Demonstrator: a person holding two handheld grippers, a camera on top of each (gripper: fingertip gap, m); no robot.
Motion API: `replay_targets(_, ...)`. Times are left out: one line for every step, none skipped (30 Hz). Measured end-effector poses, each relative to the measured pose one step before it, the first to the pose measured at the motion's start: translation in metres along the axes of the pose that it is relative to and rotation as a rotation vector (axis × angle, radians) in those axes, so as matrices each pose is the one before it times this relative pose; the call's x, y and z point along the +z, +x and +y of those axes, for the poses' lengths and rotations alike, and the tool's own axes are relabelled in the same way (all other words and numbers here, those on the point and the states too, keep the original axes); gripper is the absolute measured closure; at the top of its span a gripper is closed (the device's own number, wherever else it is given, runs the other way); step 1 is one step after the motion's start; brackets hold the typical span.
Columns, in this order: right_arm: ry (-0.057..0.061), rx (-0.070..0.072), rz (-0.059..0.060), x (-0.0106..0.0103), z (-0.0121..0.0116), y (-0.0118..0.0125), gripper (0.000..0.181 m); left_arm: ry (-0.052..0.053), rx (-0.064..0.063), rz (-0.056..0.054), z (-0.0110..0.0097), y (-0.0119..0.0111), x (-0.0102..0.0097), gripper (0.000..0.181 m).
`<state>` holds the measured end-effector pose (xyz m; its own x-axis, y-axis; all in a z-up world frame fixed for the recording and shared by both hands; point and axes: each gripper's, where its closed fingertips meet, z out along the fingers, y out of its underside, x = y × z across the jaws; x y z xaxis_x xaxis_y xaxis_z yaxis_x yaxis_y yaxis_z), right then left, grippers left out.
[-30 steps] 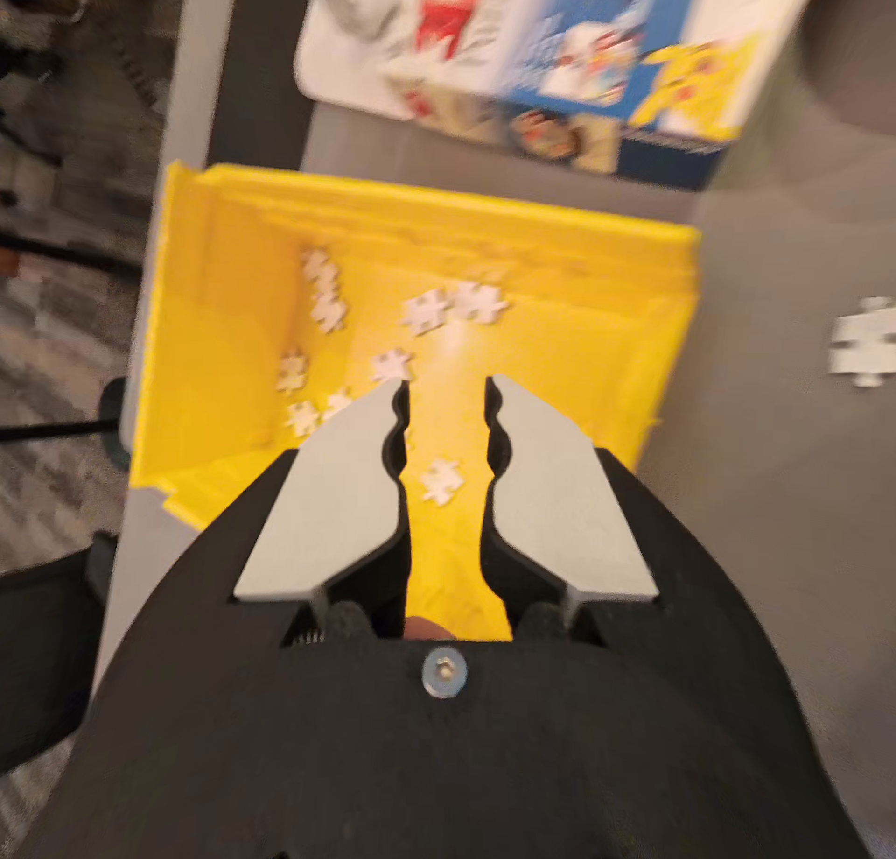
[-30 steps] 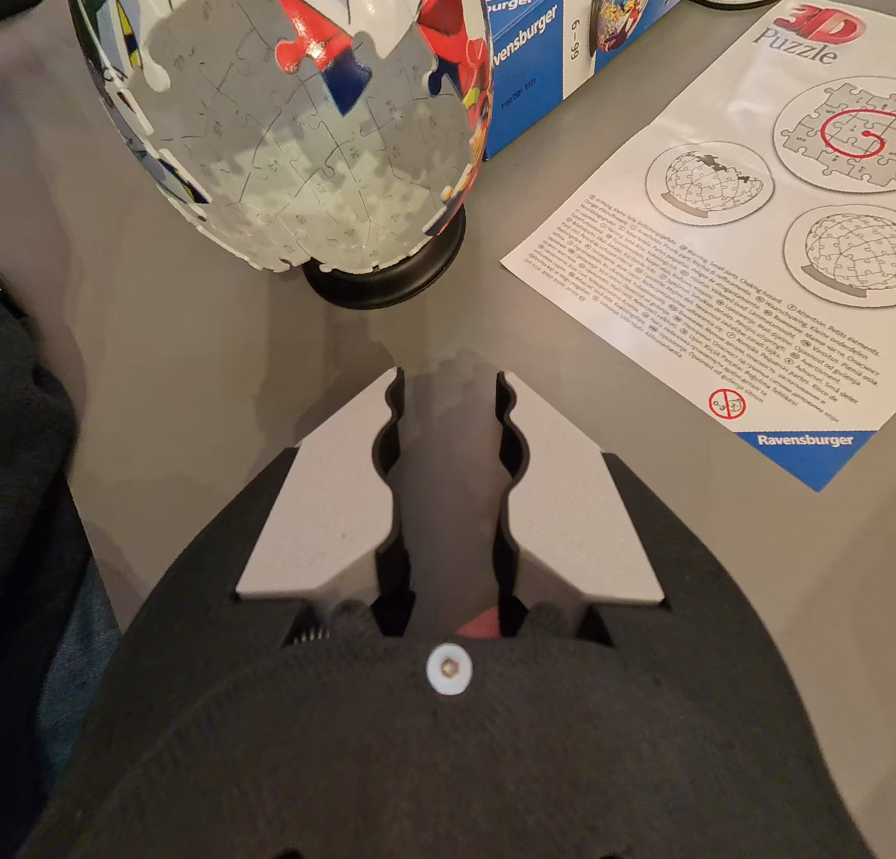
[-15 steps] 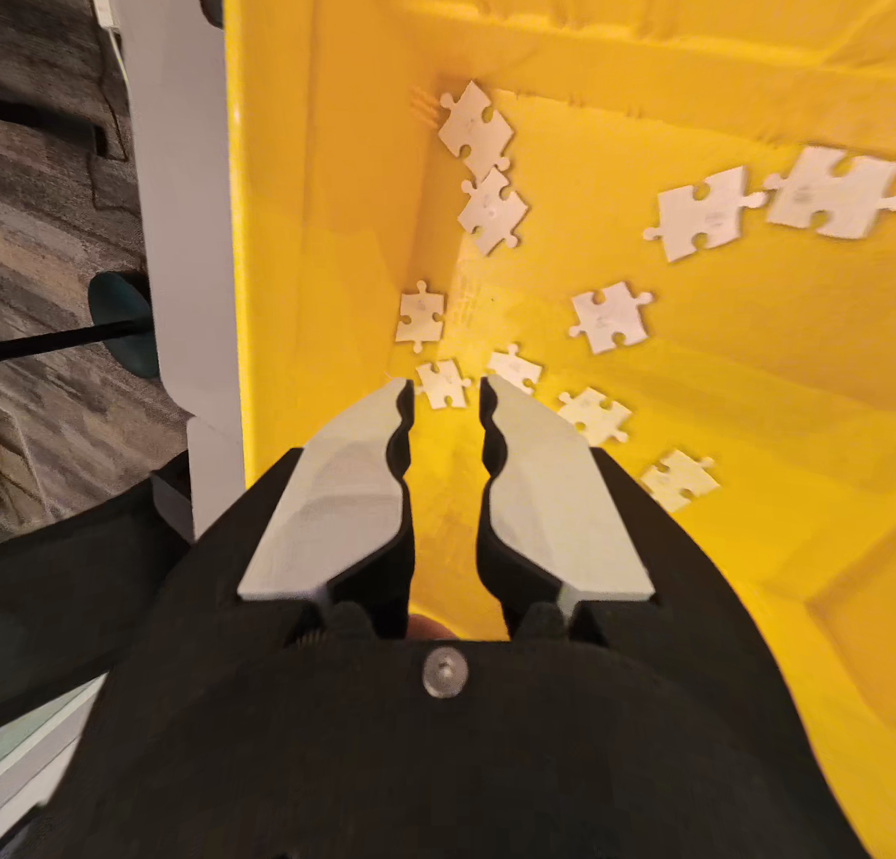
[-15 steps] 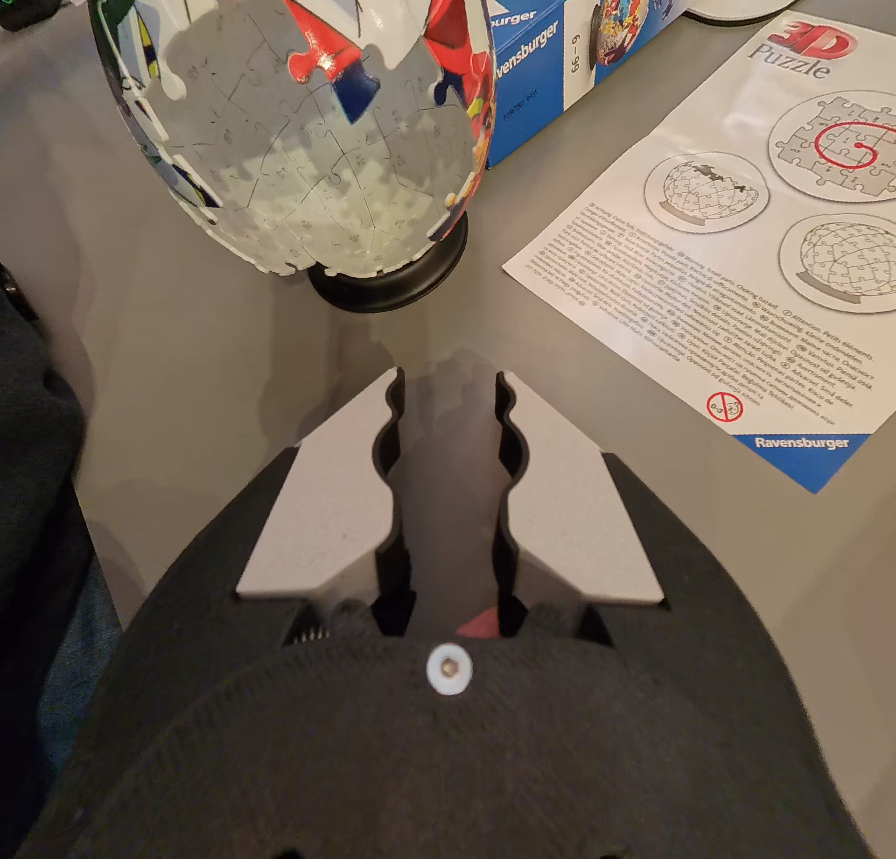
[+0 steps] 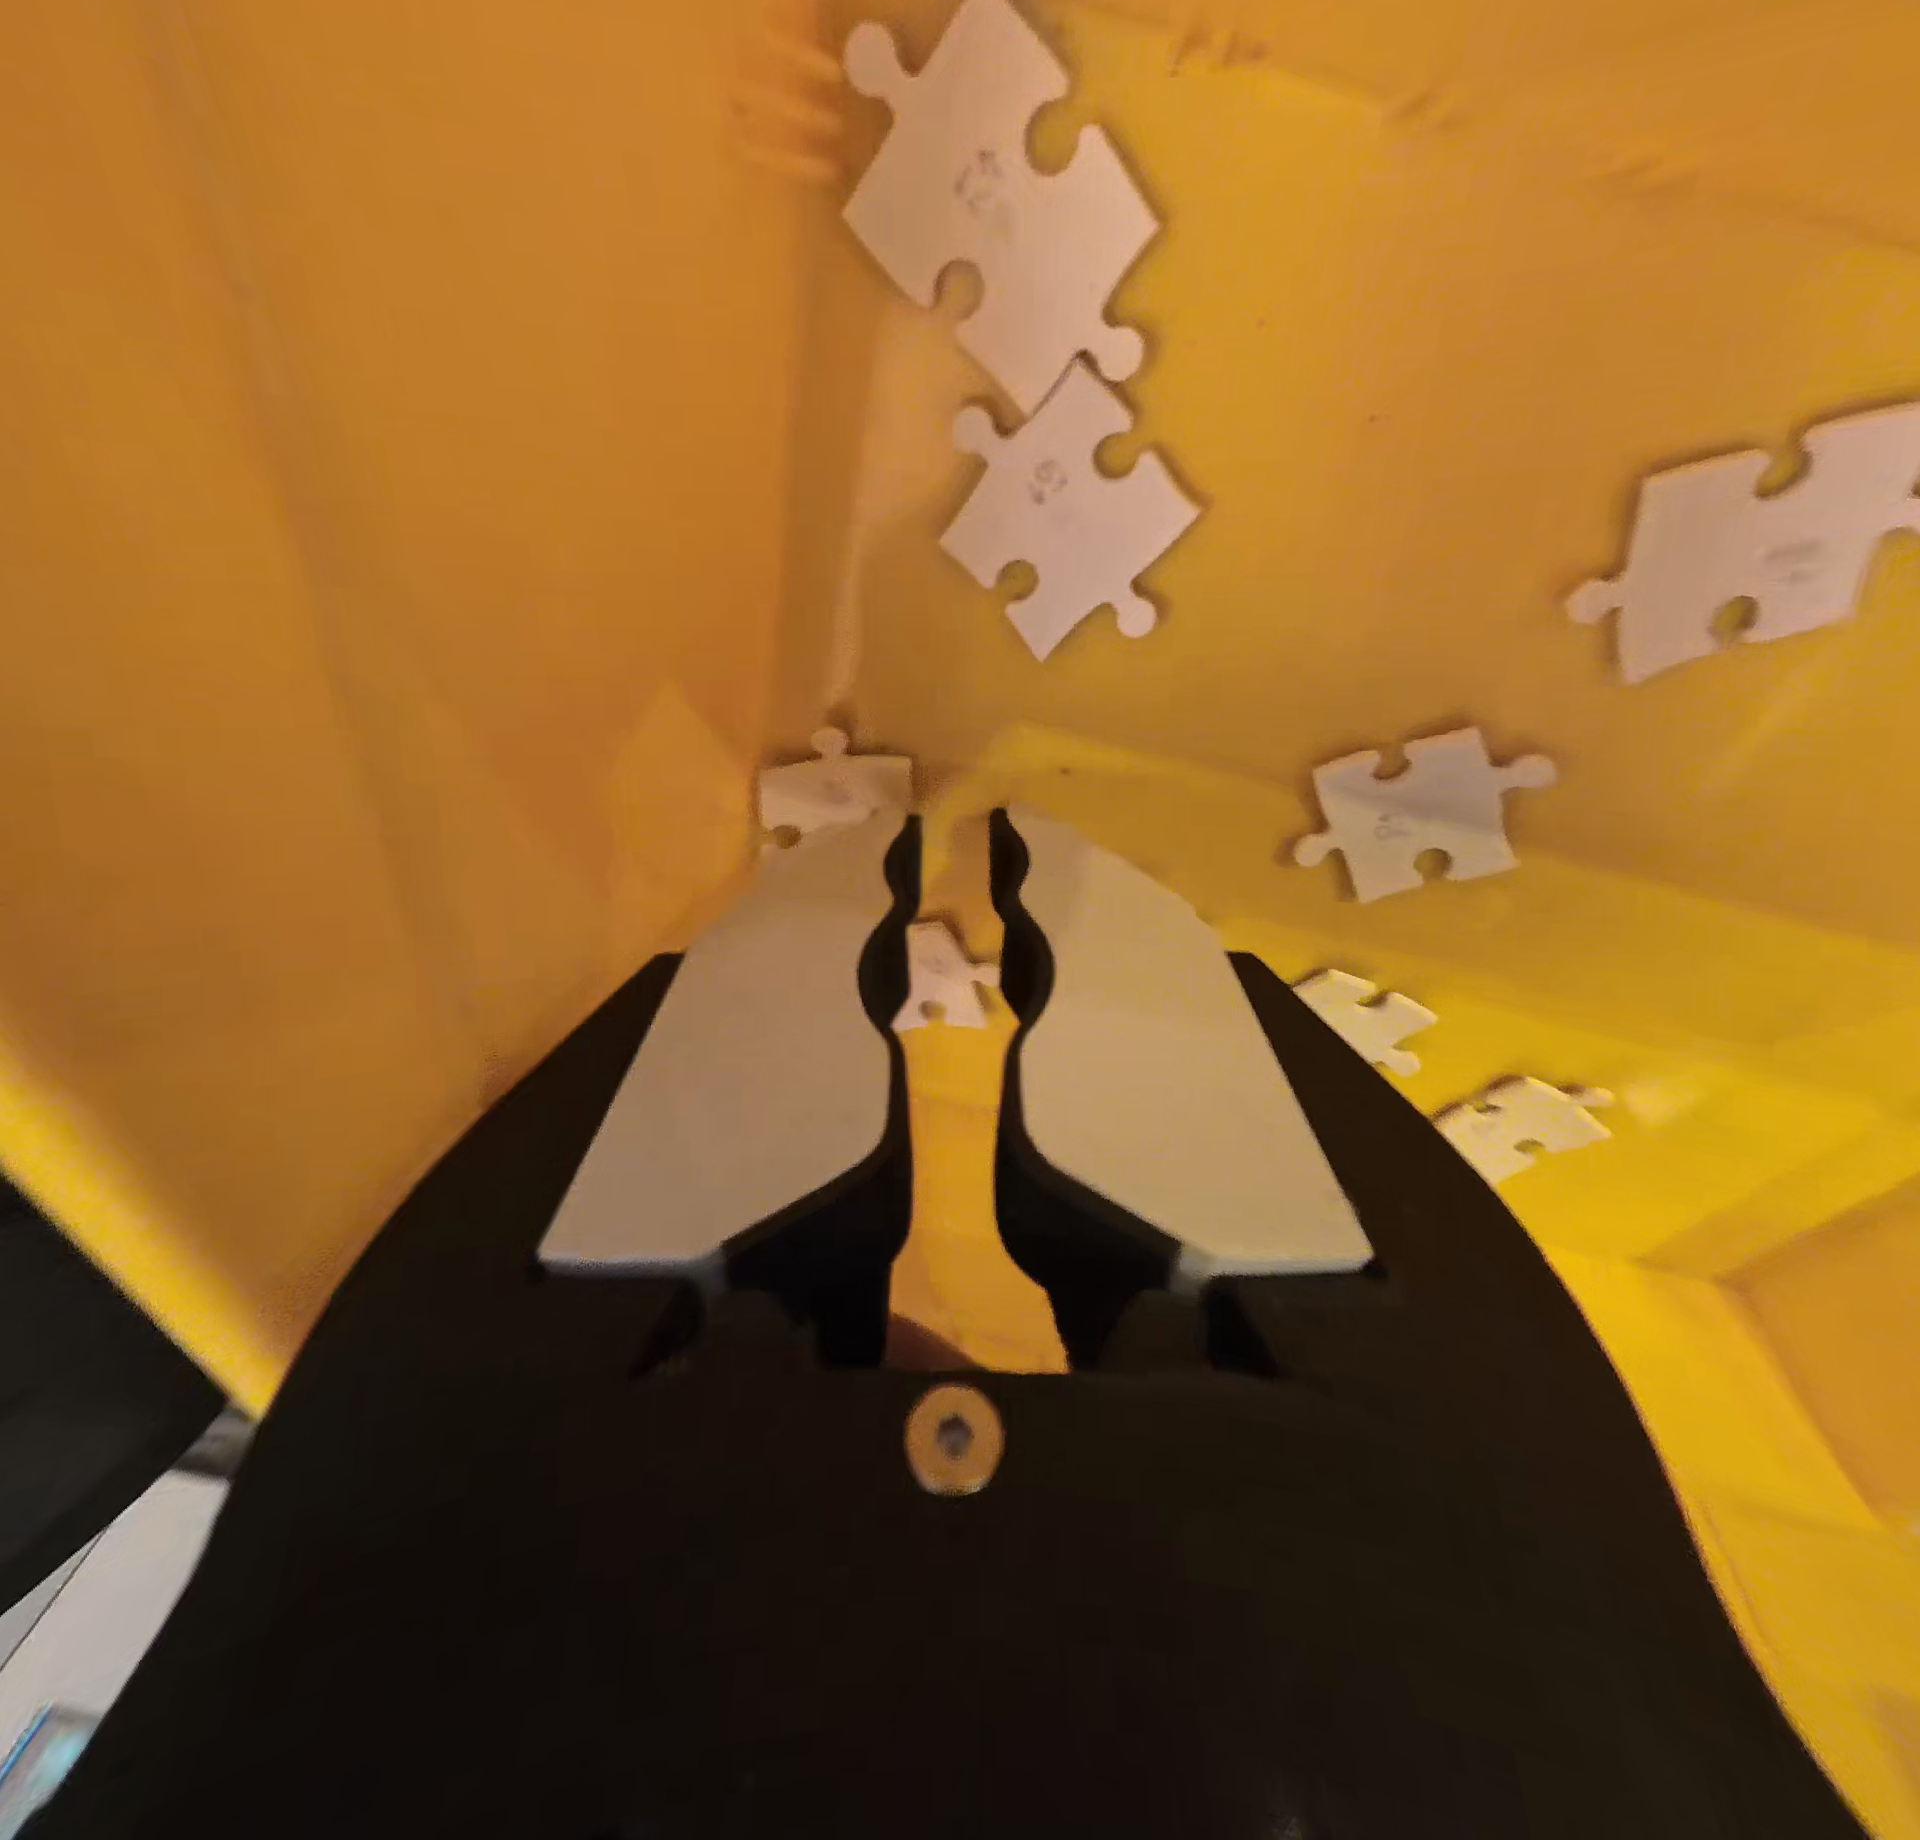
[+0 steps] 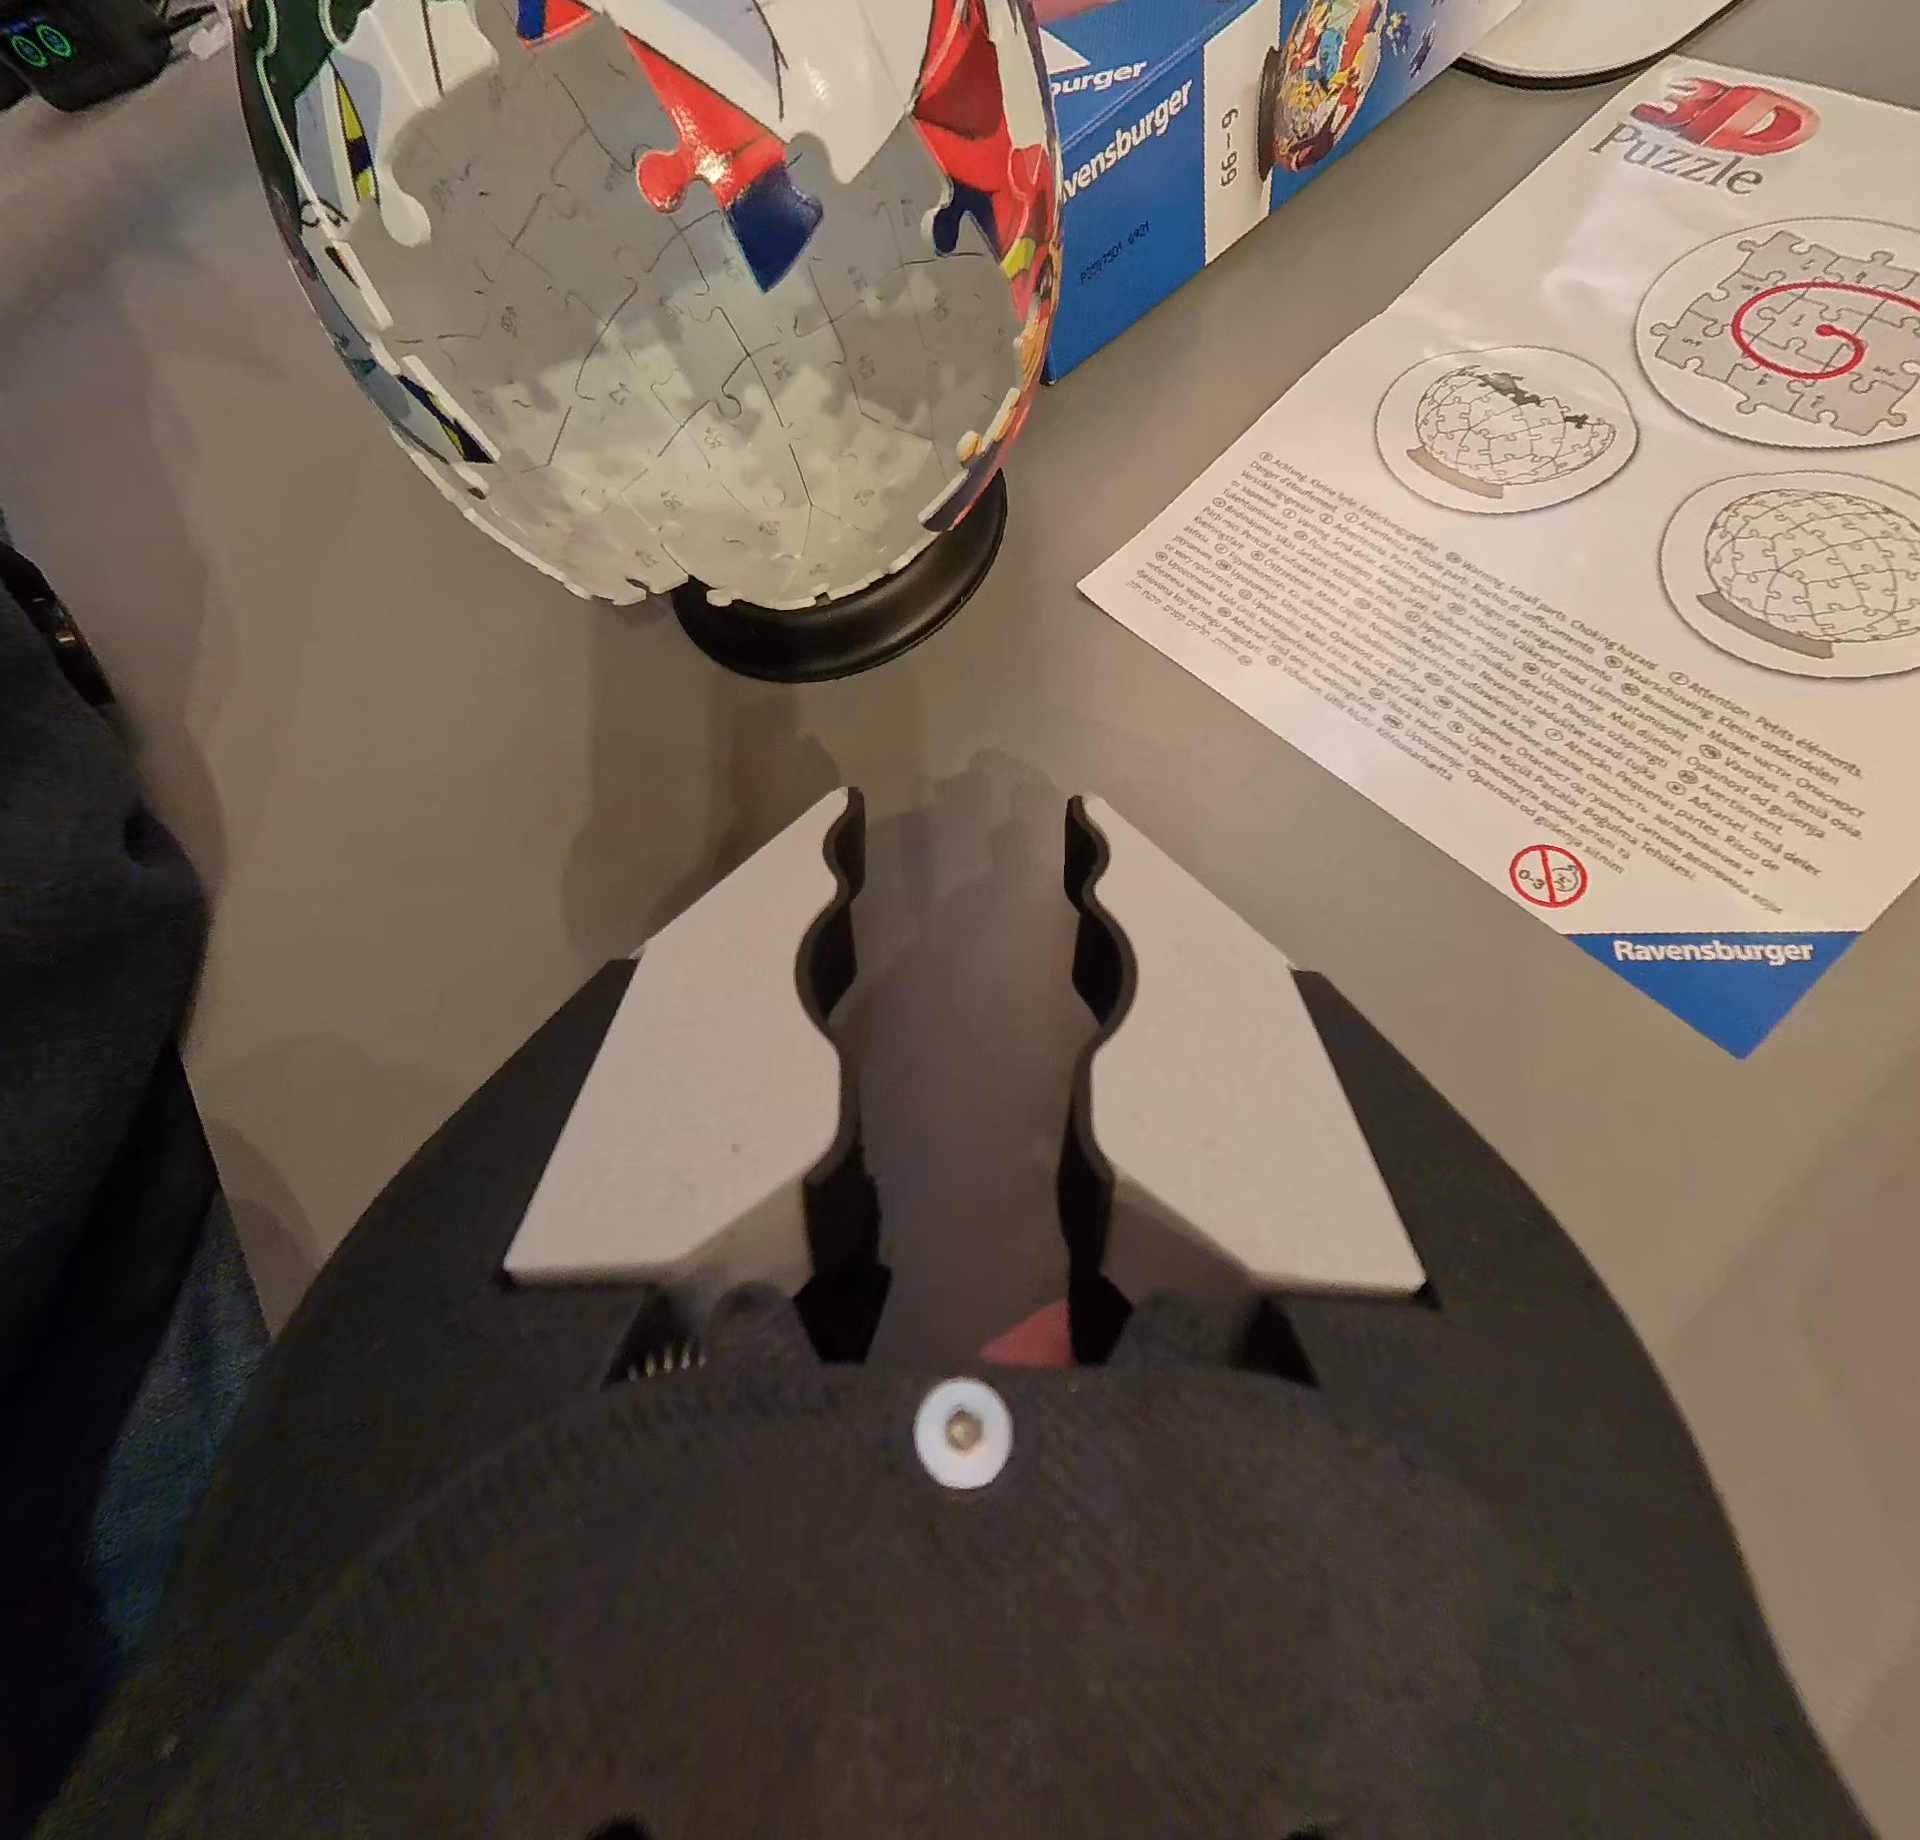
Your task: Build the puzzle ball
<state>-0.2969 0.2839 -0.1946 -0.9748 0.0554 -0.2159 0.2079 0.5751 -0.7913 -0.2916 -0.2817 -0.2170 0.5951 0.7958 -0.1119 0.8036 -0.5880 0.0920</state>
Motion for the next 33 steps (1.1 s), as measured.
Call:
replay_targets(0.0008, 0.0003, -0.0004, -0.00009, -0.00013, -0.0001, 0.144, 0.003, 0.0045, 0.0196, 0.00001, 0.00153, 0.0003, 0.172)
replay_targets(0.0003, 0.0, -0.0001, 0.00002, -0.00005, -0.00002, 0.144, -0.0074, 0.0133, 0.0063, 0.00052, 0.00042, 0.00029, 0.175)
replay_targets(-0.0001, 0.001, -0.0004, 0.00004, 0.00004, 0.00009, 0.144, -0.0134, 0.0111, 0.0116, 0.0006, 0.00211, 0.00061, 0.181)
replay_targets(0.0006, 0.0007, -0.0009, -0.0001, -0.00013, -0.0001, 0.144, -0.0089, 0.0072, -0.0009, -0.00011, -0.00037, -0.00009, 0.181)
replay_targets(0.0012, 0.0009, -0.0006, -0.0001, -0.00009, 0.00006, 0.144, -0.0067, -0.0021, 0.0064, 0.0, 0.00011, -0.00003, 0.181)
replay_targets(0.001, 0.0006, -0.0003, -0.00007, -0.00019, -0.00001, 0.144, 0.0008, 0.0006, 0.0031, -0.00015, -0.00007, 0.00007, 0.181)
replay_targets(0.0006, 0.0005, -0.0009, -0.00004, -0.00005, -0.00005, 0.144, 0.005, 0.0039, 0.0009, 0.00014, 0.00002, -0.00006, 0.181)
replay_targets(0.001, 0.0009, -0.0009, -0.00016, -0.00015, -0.00001, 0.144, 0.0066, 0.0022, -0.0029, 0.00016, 0.00066, -0.00029, 0.181)
replay_targets(0.0012, 0.001, -0.0012, -0.00009, -0.0001, -0.00003, 0.144, 0.0028, 0.0063, 0.0287, 0.00108, 0.007, -0.00063, 0.181)
replay_targets(0.0009, 0.0017, -0.0019, -0.00005, -0.00016, 0.00001, 0.144, 0.0125, 0.0093, 0.0414, -0.00011, 0.00971, -0.00204, 0.181)
replay_targets(0.0011, 0.0015, -0.0018, -0.0001, -0.00026, 0.00001, 0.144, 0.019, -0.0049, 0.0006, -0.00117, 0.00243, -0.00334, 0.181)
replay_targets(0.0012, 0.0004, -0.0016, -0.00002, -0.00018, 0.00005, 0.144, 0.0216, -0.027, -0.0337, -0.00161, -0.00538, -0.00438, 0.181)
replay_targets(-0.0002, 0.0007, -0.0016, -0.00003, -0.00001, -0.00008, 0.143, 0.0209, -0.0296, -0.0089, -0.00218, -0.00304, -0.0031, 0.178)
replay_targets(0.0007, -0.0008, 0.0004, -0.00008, -0.0001, -0.00001, 0.143, 0.0139, -0.0249, -0.0222, -0.00179, -0.00522, -0.00098, 0.161)
replay_targets(0.0009, -0.0021, 0.0012, -0.00004, -0.00006, -0.0001, 0.143, -0.0146, -0.0225, -0.0336, 0.00157, -0.00729, 0.00118, 0.146)
replay_targets(0.0006, -0.0016, 0.0003, -0.00007, -0.00004, -0.00015, 0.143, -0.0315, -0.0251, -0.0153, 0.00364, -0.00459, 0.00293, 0.136)
replay_targets(0.0018, -0.0004, 0.0001, -0.00015, -0.0003, 0.00001, 0.143, -0.0063, -0.0388, 0.0496, -0.00041, 0.00522, 0.00384, 0.126)
replay_targets(0.0022, 0.0006, -0.0004, -0.00016, -0.00024, -0.00001, 0.143, 0.0054, -0.0566, 0.0663, -0.00284, 0.00683, 0.00374, 0.113)
replay_targets(0.0014, 0.001, -0.0017, -0.00023, -0.00017, -0.00003, 0.143, -0.0024, -0.0467, 0.0117, -0.00197, -0.00116, 0.00139, 0.116)
replay_targets(0.0016, 0.0013, -0.0024, -0.00022, -0.0002, -0.00014, 0.143, -0.003, -0.0146, -0.0089, -0.00064, -0.00284, 0.0002, 0.113)
replay_targets(0.0018, 0.0024, -0.003, -0.00023, -0.00027, -0.00011, 0.143, -0.0075, -0.0063, 0.0113, 0.00011, 0.00118, 0.0008, 0.106)
replay_targets(0.0022, 0.0022, -0.0024, -0.00019, -0.00031, -0.0001, 0.143, 0.0055, -0.0141, 0.0133, -0.00089, 0.0006, -0.00036, 0.104)
replay_targets(0.0018, 0.0012, -0.0019, -0.0002, -0.00024, -0.00007, 0.142, 0.0054, -0.0108, 0.0086, -0.00059, -0.00001, -0.00005, 0.102)
replay_targets(0.0014, 0.0002, -0.0005, -0.00013, -0.00018, 0.0, 0.142, 0.0006, 0.0064, 0.0087, 0.00032, 0.00082, -0.00024, 0.101)
replay_targets(0.001, -0.0007, -0.0012, -0.00014, -0.00008, -0.00023, 0.142, -0.0015, 0.0135, -0.0025, 0.00111, -0.00061, -0.00013, 0.103)
replay_targets(0.0018, -0.0002, -0.0005, -0.0001, -0.00022, -0.00008, 0.142, -0.0028, 0.0146, -0.0045, 0.0006, -0.00035, -0.00025, 0.108)
replay_targets(0.0024, 0.0006, -0.0001, -0.00028, -0.0003, 0.00001, 0.142, -0.001, 0.0179, 0.0118, 0.00083, 0.0037, -0.00102, 0.118)
replay_targets(0.0016, 0.0003, -0.0009, -0.00012, -0.00022, -0.00006, 0.142, 0.0034, 0.0271, 0.0725, 0.00035, 0.01482, -0.00197, 0.137)
replay_targets(0.0007, 0.0001, -0.0017, -0.00009, -0.00012, -0.00026, 0.142, 0.0088, 0.0238, 0.1048, -0.00101, 0.02184, -0.00024, 0.148)
replay_targets(0.0007, 0.0002, -0.0019, -0.00013, -0.00001, -0.00018, 0.141, -0.0297, 0.0321, 0.0004, 0.00484, 0.00731, 0.00254, 0.153)
replay_targets(0.0016, 0.0004, -0.0013, -0.0002, -0.00016, -0.00013, 0.141, -0.0551, 0.0205, -0.0639, 0.00843, -0.00448, 0.00172, 0.157)
replay_targets(0.0023, 0.0, -0.0009, -0.00021, -0.00035, -0.00007, 0.141, 0.0006, -0.0043, -0.0059, 0.00063, 0.00148, -0.00016, 0.155)
replay_targets(0.0009, 0.0002, -0.0007, -0.00007, -0.00016, -0.00013, 0.141, 0.0504, -0.0136, 0.0043, -0.00646, 0.00203, -0.00269, 0.153)
